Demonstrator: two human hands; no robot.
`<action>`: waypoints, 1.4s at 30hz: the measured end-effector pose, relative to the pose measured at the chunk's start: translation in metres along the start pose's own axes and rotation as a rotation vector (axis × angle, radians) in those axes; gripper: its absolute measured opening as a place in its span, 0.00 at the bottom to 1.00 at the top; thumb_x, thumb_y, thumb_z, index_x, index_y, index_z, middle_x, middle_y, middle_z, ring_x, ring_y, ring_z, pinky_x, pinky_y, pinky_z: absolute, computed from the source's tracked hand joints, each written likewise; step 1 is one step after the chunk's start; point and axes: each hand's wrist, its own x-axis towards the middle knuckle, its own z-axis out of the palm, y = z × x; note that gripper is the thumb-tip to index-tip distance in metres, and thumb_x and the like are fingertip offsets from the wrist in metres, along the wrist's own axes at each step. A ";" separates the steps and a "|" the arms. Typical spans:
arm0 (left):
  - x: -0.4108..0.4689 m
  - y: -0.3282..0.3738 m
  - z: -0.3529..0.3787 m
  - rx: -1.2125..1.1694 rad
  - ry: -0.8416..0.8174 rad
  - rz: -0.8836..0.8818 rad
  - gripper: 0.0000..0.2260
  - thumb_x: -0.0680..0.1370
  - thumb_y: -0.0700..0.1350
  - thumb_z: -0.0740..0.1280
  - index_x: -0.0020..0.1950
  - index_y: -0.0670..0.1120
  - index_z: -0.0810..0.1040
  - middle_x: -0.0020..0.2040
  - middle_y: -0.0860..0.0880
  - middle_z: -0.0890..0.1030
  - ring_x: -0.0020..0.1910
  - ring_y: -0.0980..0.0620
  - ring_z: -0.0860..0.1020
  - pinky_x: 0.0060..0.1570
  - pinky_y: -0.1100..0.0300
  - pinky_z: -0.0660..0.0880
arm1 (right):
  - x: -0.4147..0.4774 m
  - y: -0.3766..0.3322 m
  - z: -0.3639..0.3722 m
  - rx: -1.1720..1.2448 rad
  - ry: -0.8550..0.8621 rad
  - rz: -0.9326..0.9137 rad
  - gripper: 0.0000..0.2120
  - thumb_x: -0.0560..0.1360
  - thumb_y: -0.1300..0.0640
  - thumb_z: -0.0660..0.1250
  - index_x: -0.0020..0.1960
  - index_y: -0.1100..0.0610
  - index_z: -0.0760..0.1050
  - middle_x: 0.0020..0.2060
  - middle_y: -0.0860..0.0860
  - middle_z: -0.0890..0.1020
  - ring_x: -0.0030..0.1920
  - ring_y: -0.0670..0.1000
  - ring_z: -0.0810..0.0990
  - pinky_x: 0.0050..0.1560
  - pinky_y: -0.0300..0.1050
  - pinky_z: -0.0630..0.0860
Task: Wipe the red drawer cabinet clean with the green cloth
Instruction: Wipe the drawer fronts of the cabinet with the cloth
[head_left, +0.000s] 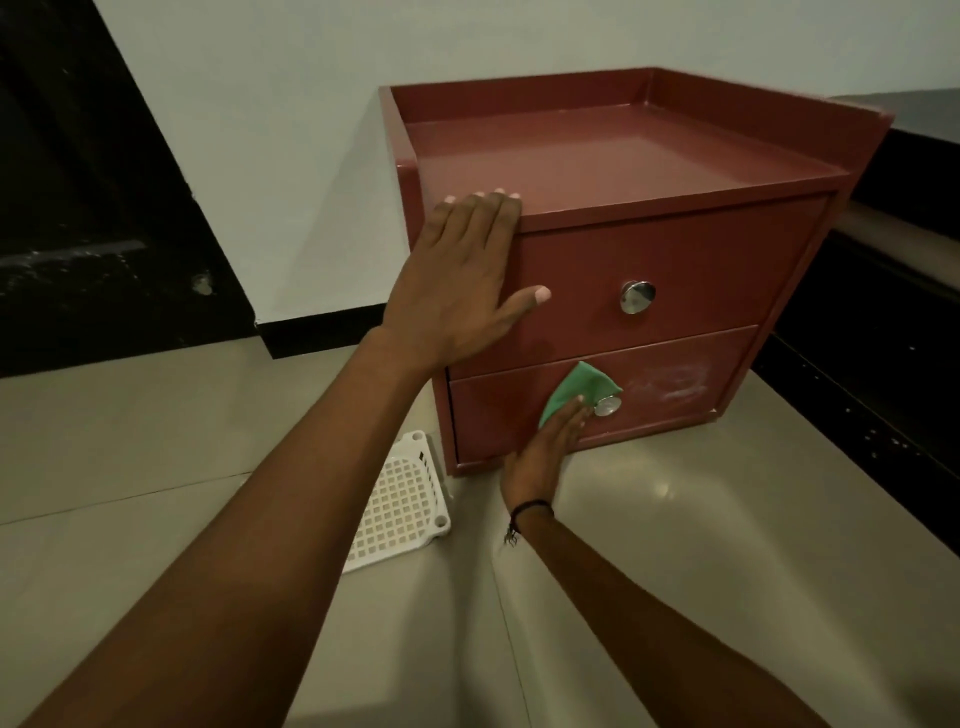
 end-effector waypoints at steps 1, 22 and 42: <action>0.000 -0.001 0.000 -0.001 -0.002 0.002 0.39 0.80 0.68 0.49 0.79 0.40 0.57 0.77 0.40 0.63 0.77 0.41 0.60 0.77 0.46 0.51 | -0.003 -0.003 0.002 -0.009 -0.011 -0.001 0.55 0.69 0.70 0.72 0.78 0.63 0.32 0.79 0.61 0.37 0.79 0.58 0.38 0.73 0.37 0.33; 0.002 0.001 0.005 -0.048 0.030 0.018 0.38 0.79 0.68 0.50 0.78 0.41 0.58 0.77 0.41 0.64 0.76 0.41 0.61 0.77 0.46 0.51 | -0.055 -0.020 0.002 0.225 -0.253 0.065 0.43 0.75 0.73 0.59 0.80 0.58 0.35 0.79 0.59 0.40 0.79 0.57 0.44 0.77 0.44 0.48; -0.007 0.054 0.052 0.177 0.071 0.036 0.44 0.76 0.56 0.66 0.82 0.42 0.43 0.81 0.39 0.41 0.81 0.40 0.40 0.77 0.39 0.46 | 0.022 0.011 -0.054 0.014 0.093 -0.134 0.46 0.69 0.76 0.60 0.79 0.63 0.39 0.79 0.57 0.39 0.79 0.58 0.37 0.77 0.43 0.39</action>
